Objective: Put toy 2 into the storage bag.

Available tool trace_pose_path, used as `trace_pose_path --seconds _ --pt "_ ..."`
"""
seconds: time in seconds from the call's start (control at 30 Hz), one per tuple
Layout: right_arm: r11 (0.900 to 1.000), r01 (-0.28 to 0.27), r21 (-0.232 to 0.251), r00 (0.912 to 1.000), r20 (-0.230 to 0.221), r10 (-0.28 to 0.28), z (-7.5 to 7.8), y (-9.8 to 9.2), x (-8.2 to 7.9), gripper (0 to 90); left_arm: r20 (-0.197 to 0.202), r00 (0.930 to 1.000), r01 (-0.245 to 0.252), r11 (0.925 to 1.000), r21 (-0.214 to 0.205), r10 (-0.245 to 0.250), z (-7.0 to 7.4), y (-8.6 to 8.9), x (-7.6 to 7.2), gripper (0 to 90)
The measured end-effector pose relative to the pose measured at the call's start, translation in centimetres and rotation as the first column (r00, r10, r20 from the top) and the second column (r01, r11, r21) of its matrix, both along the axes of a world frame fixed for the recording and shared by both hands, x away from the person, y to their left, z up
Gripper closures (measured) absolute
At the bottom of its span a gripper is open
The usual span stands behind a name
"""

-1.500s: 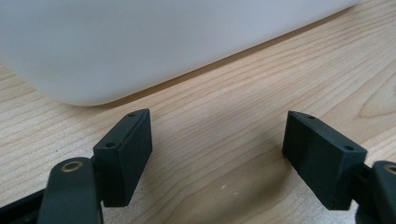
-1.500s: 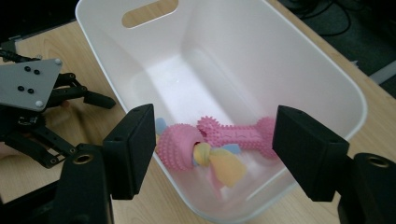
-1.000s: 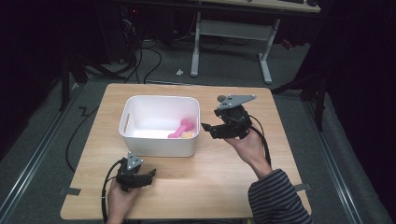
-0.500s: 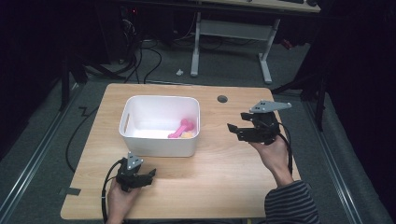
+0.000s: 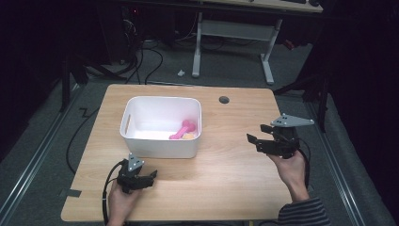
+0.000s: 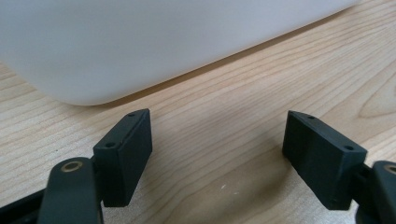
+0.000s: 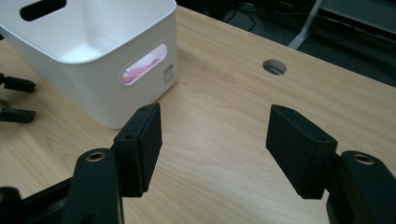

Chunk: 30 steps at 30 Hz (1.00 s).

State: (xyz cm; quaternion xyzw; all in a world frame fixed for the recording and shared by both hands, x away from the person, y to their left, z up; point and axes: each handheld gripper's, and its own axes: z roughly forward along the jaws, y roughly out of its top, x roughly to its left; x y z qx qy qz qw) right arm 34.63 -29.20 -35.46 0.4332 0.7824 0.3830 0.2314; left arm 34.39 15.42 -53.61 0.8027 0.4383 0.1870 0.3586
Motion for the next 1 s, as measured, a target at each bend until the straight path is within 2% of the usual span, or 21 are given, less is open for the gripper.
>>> trace_pose_path --seconds 0.07,0.17,0.23,0.5,0.7,1.0 --pt "0.9998 0.017 -0.006 0.9998 0.006 -0.017 -0.3 -0.3 -0.4 36.2 0.002 1.0 -0.002 1.0 -0.001 0.002 0.0 0.0 0.0 24.5" --pt "0.9996 0.022 0.018 0.9997 -0.006 -0.022 -0.9 -0.9 -0.8 36.2 0.002 1.0 -0.002 1.0 -0.001 0.002 0.0 0.0 0.0 24.5" --pt "0.9994 0.033 0.004 0.9994 -0.003 -0.033 -1.5 -1.1 -1.2 36.3 0.001 1.0 -0.001 1.0 0.0 0.001 0.0 0.0 0.0 24.5" --pt "0.9962 0.076 0.043 0.997 -0.018 -0.075 -4.3 -2.5 -1.9 35.9 0.0 1.0 0.0 1.0 0.0 0.0 0.0 0.0 0.0 24.5" --pt "0.9934 0.097 0.062 0.9933 -0.069 -0.093 -7.3 -2.8 -1.8 35.1 0.001 1.0 -0.001 1.0 0.0 0.001 0.0 0.0 0.0 24.5" --pt "0.9867 0.137 0.088 0.9814 -0.147 -0.123 -11.9 -2.5 -1.4 35.0 0.001 1.0 -0.001 1.0 0.0 0.001 0.0 0.0 0.0 24.5"
